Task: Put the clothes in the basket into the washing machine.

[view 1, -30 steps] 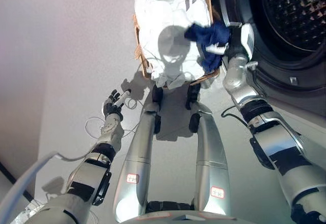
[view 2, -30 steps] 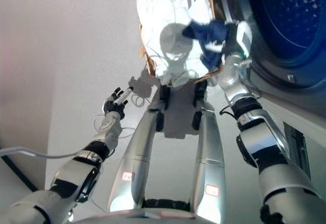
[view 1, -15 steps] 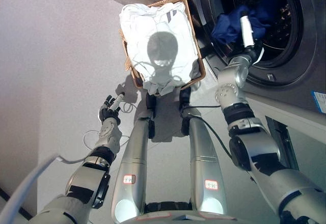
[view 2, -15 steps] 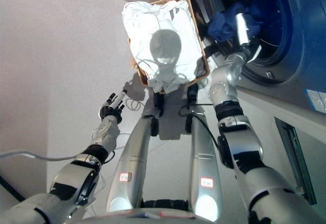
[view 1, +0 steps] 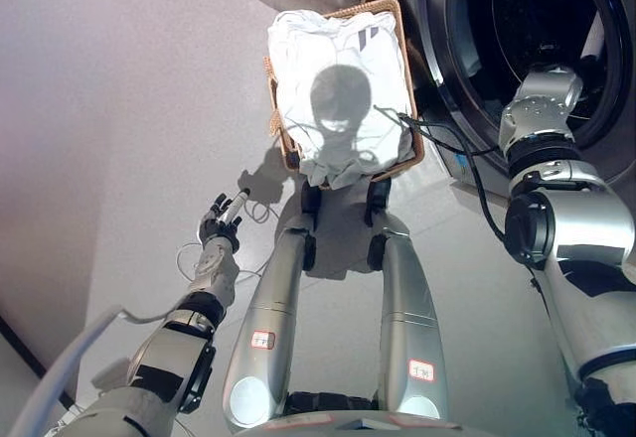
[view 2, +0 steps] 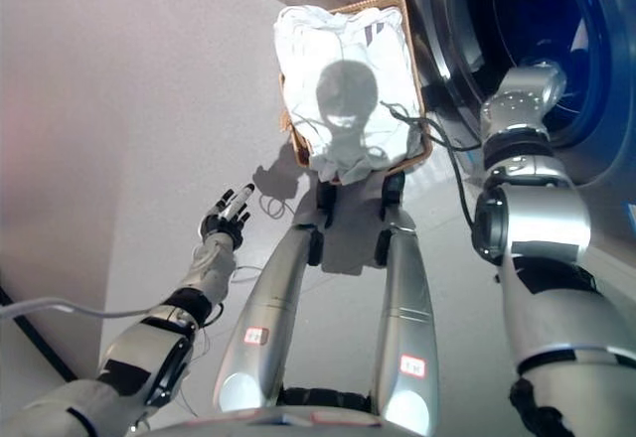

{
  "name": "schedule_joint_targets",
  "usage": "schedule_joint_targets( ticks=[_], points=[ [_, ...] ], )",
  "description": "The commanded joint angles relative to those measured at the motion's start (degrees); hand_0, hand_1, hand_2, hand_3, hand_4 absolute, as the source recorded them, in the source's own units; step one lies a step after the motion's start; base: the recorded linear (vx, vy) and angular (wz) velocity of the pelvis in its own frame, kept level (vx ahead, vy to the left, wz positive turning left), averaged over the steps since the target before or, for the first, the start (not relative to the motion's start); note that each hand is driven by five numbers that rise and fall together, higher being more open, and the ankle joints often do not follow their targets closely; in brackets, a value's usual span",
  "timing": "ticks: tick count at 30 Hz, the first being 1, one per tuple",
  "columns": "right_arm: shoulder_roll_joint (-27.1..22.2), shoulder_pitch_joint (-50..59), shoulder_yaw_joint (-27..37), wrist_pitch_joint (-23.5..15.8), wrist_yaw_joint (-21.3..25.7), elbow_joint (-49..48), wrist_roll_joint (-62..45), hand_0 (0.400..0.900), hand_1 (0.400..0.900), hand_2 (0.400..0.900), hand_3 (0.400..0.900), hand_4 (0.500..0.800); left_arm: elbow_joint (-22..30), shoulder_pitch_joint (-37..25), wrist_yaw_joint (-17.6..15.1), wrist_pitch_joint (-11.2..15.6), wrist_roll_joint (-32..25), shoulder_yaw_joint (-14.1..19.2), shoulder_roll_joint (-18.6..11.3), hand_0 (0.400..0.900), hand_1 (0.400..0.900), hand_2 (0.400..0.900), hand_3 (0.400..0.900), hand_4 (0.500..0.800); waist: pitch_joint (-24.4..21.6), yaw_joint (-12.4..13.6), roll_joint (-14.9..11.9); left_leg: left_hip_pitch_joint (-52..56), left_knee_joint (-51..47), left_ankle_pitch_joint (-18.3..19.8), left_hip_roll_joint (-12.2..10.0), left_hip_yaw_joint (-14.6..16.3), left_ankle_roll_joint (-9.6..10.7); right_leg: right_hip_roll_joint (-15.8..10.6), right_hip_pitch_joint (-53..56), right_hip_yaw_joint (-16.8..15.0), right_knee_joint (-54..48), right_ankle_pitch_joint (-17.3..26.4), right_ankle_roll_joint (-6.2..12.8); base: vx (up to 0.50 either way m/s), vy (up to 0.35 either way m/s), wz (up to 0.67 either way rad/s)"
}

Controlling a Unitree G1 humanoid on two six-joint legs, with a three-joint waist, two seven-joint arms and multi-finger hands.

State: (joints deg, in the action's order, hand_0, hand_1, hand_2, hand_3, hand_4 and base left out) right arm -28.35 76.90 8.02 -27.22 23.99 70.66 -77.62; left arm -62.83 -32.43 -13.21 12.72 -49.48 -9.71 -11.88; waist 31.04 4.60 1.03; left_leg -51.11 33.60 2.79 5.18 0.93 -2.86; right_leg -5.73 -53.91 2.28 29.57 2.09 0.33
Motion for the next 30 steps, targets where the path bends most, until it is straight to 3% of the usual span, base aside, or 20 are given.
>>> schedule_joint_targets(
  ticks=[1, 10, 21, 26, 30],
  points=[
    [-4.26, -1.74, -1.83, -2.12, -2.94, -1.93, 0.60, 0.900, 0.900, 0.900, 0.900, 0.800, -2.99, 4.06, -0.68, 1.95, 0.20, -1.95, 1.28, 0.900, 0.900, 0.900, 0.900, 0.800, -5.19, -0.66, 4.99, 1.34, -5.51, 2.15, 0.22, -2.40, 3.02, 0.05, 0.01, -1.64, 5.54, -9.19, 3.79, 0.00, 0.000, 0.00],
    [0.25, -4.22, -3.15, -1.76, -3.10, -2.72, 1.80, 0.900, 0.900, 0.900, 0.900, 0.800, -2.89, 4.00, -1.36, 1.61, 0.09, -2.02, 2.11, 0.900, 0.900, 0.900, 0.900, 0.800, -4.98, -1.14, 4.61, 1.97, -5.41, 1.98, -0.05, -2.24, 3.14, 0.36, 0.87, -1.26, 5.33, -8.99, 3.64, -0.02, -0.001, -0.02],
    [16.98, -23.55, -8.39, -2.89, -5.37, -22.30, 9.32, 0.900, 0.900, 0.900, 0.900, 0.800, -3.02, 5.64, -2.21, 0.55, -0.03, 2.12, 2.78, 0.900, 0.900, 0.900, 0.900, 0.800, -4.31, -3.91, 1.92, 7.10, -5.48, 2.46, -0.44, -2.20, 3.18, 0.72, 6.84, -0.72, 3.89, -8.64, 3.15, -0.03, 0.020, -0.05],
    [21.14, -39.57, -14.53, 2.02, -7.57, -28.88, 18.00, 0.900, 0.900, 0.900, 0.900, 0.800, -3.49, 8.79, -1.71, -0.89, 1.80, 4.87, 3.18, 0.900, 0.900, 0.900, 0.900, 0.800, -5.27, -5.10, 0.03, 14.40, -7.21, 2.87, -0.57, -2.21, 3.14, 1.03, 14.90, -0.16, 1.08, -8.58, 3.21, 0.02, 0.036, -0.07],
    [16.45, -49.22, -19.89, 10.48, -3.89, -23.66, 46.28, 0.900, 0.900, 0.900, 0.900, 0.800, -5.88, 13.25, 0.33, -1.98, 8.16, 6.72, 2.72, 0.900, 0.900, 0.900, 0.900, 0.800, -7.75, -5.61, -1.45, 25.41, -12.94, 2.39, -0.76, -2.27, 3.29, 1.51, 26.52, 0.74, -5.70, -7.74, 3.92, 0.09, 0.035, -0.06]
  ],
)
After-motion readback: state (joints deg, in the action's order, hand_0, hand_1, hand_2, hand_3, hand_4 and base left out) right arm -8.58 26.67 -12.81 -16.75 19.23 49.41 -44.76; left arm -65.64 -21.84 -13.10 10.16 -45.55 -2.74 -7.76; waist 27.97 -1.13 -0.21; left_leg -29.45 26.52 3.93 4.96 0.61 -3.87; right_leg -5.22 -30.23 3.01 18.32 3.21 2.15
